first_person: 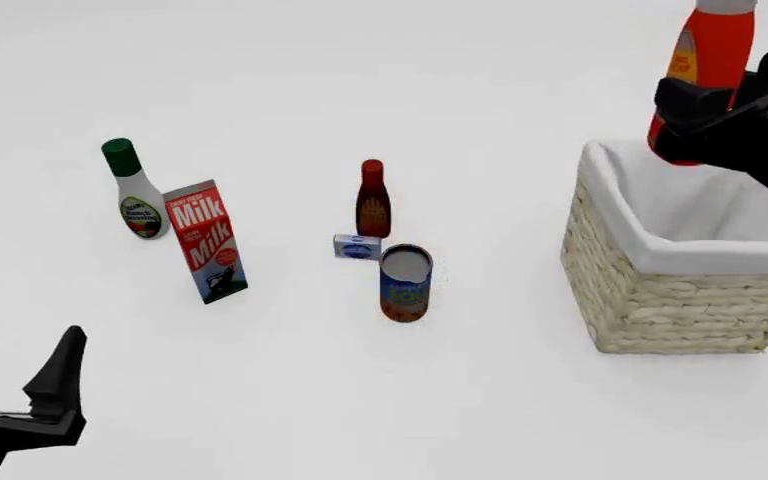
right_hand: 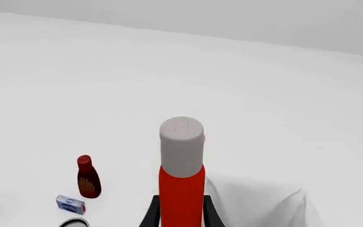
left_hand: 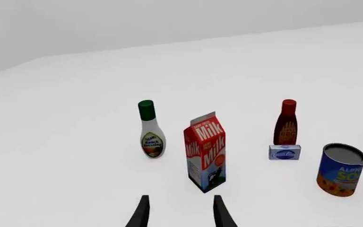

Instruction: Pick the ketchup and place it in the basket.

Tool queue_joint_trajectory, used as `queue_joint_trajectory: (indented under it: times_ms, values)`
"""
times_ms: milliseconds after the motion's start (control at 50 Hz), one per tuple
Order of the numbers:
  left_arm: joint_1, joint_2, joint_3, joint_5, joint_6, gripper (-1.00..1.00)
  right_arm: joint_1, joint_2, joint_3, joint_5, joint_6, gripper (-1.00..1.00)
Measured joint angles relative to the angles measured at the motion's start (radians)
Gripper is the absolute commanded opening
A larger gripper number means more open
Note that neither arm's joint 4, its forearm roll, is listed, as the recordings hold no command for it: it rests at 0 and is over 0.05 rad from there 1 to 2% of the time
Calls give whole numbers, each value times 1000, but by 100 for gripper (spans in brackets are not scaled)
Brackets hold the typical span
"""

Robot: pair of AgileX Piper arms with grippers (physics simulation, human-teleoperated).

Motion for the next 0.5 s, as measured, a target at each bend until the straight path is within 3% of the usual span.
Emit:
queue_joint_trajectory:
  times_ms: [500]
  values:
    - [6, 29, 2, -25, 7, 100, -114, 28, 19, -41, 2, -100]
